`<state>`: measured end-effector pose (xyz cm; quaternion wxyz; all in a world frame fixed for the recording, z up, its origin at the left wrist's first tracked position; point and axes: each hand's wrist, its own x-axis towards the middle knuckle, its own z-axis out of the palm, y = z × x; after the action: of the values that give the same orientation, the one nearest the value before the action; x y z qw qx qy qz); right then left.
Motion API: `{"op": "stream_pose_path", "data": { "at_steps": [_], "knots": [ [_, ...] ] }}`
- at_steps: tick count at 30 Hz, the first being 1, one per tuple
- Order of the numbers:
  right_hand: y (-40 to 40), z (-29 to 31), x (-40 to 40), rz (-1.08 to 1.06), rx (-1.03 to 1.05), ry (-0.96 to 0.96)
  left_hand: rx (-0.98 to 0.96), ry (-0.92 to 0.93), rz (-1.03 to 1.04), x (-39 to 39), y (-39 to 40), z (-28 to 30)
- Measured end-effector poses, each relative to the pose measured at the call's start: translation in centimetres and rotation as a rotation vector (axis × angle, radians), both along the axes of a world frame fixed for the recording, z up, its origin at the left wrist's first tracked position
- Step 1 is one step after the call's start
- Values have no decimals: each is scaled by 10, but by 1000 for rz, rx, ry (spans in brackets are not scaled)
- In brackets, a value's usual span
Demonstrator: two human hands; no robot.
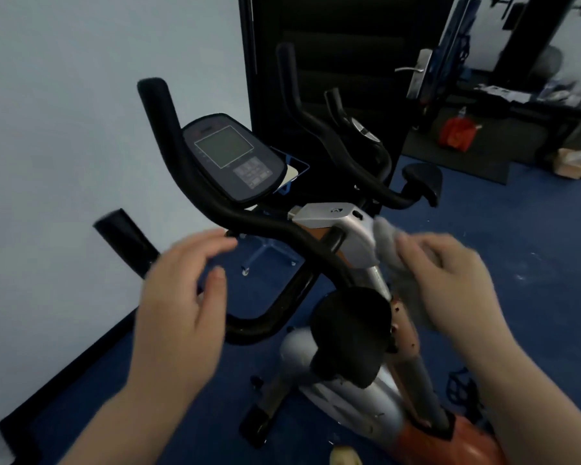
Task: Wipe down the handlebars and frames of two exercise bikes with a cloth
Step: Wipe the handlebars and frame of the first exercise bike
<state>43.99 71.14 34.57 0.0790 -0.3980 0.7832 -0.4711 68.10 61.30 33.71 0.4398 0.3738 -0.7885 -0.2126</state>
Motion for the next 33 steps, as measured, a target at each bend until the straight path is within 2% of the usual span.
{"op": "stream_pose_path", "data": {
  "at_steps": [2,5,6,8,10,12,14,17,19,21,24,27,29,33],
  "knots": [
    [-33,11,31,114,-59,175,-103,-4,14,17,-24,13],
    [-75,6,64,158,189,537,-216,-40,81,44,-65,26],
    [-80,1,68,143,263,566,-235,-64,92,52,-77,28],
    [-76,-11,75,183,313,499,-205,-132,74,63,-94,24],
    [-58,-18,82,353,265,418,-63,-146,25,70,-98,15],
    [-51,-10,75,529,322,293,73,-86,-11,72,-95,7],
    [-56,0,63,455,370,264,101,-28,-14,71,-94,5],
    [-60,-9,73,259,364,481,143,33,-9,70,-94,5],
    [-52,-18,102,387,329,557,166,72,16,69,-91,3],
    [-52,-12,104,509,370,488,183,115,47,63,-87,3],
    [-67,2,85,385,519,556,219,138,84,58,-83,8],
    [-63,-13,124,368,447,766,215,114,114,59,-82,7],
    [-54,-18,149,396,346,656,196,129,122,58,-82,6],
    [-54,-7,117,313,256,444,205,155,118,55,-82,5]
  ]
}}
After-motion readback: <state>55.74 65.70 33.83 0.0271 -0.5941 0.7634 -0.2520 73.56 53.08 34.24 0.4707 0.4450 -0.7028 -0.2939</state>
